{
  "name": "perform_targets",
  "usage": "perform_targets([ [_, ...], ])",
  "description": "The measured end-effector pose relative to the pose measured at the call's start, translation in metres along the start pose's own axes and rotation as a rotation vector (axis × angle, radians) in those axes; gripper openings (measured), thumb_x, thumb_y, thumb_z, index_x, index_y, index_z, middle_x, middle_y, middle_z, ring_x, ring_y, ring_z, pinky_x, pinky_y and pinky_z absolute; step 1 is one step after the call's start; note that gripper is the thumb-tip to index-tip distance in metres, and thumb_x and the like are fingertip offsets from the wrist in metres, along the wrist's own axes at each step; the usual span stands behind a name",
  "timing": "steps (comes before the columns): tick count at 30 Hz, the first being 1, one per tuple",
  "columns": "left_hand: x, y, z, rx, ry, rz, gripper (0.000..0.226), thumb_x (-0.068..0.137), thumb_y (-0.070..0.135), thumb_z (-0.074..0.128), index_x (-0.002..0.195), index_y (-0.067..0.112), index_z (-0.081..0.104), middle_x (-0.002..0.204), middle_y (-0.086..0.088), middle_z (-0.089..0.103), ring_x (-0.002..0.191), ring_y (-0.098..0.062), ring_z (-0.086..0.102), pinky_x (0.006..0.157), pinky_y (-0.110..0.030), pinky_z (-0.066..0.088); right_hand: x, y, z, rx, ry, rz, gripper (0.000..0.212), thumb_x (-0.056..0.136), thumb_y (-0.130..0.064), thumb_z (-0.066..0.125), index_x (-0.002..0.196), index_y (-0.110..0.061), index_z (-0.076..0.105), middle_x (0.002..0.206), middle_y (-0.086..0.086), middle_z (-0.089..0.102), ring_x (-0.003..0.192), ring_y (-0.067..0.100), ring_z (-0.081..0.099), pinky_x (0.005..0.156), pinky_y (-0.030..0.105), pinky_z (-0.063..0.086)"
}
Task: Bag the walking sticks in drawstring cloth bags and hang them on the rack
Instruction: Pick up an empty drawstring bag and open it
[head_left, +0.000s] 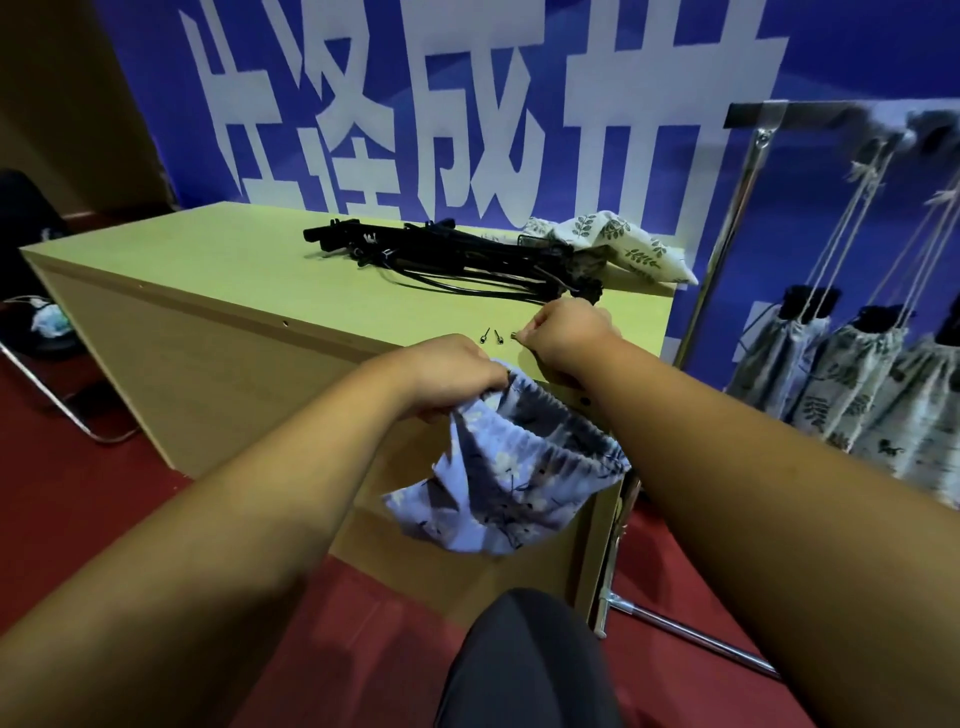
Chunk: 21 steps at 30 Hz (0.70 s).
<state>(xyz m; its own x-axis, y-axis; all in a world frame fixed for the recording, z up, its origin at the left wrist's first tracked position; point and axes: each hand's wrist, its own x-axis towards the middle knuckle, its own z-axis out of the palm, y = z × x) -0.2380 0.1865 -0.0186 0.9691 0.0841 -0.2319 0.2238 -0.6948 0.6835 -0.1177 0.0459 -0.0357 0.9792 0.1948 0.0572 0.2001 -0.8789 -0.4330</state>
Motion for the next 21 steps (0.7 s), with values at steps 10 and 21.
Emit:
perform_targets([
  [10,-0.014,0.038,0.033,0.020,-0.034,0.011,0.033,0.090,0.021,0.060,0.068,0.022,0.037,0.056,-0.002,0.026,0.046,-0.019,0.018,0.048,-0.025,0.017,-0.048,0.032,-0.021,0.118,0.124,-0.101,0.032,0.113,-0.033,0.052,0.093,-0.007,0.055,0.077,0.009,0.057,0.079,0.033,0.053,0.056,0.035,0.033],
  [21,-0.031,0.120,0.083,0.054,0.069,0.037,0.028,0.093,0.030,0.063,0.074,0.020,0.045,0.054,-0.003,0.035,0.041,-0.020,0.032,0.047,-0.022,0.029,-0.145,0.142,-0.067,0.696,0.068,-0.183,0.027,0.111,-0.034,0.056,0.101,-0.010,0.063,0.089,0.002,0.080,0.080,0.014,0.079,0.072,0.035,0.062],
])
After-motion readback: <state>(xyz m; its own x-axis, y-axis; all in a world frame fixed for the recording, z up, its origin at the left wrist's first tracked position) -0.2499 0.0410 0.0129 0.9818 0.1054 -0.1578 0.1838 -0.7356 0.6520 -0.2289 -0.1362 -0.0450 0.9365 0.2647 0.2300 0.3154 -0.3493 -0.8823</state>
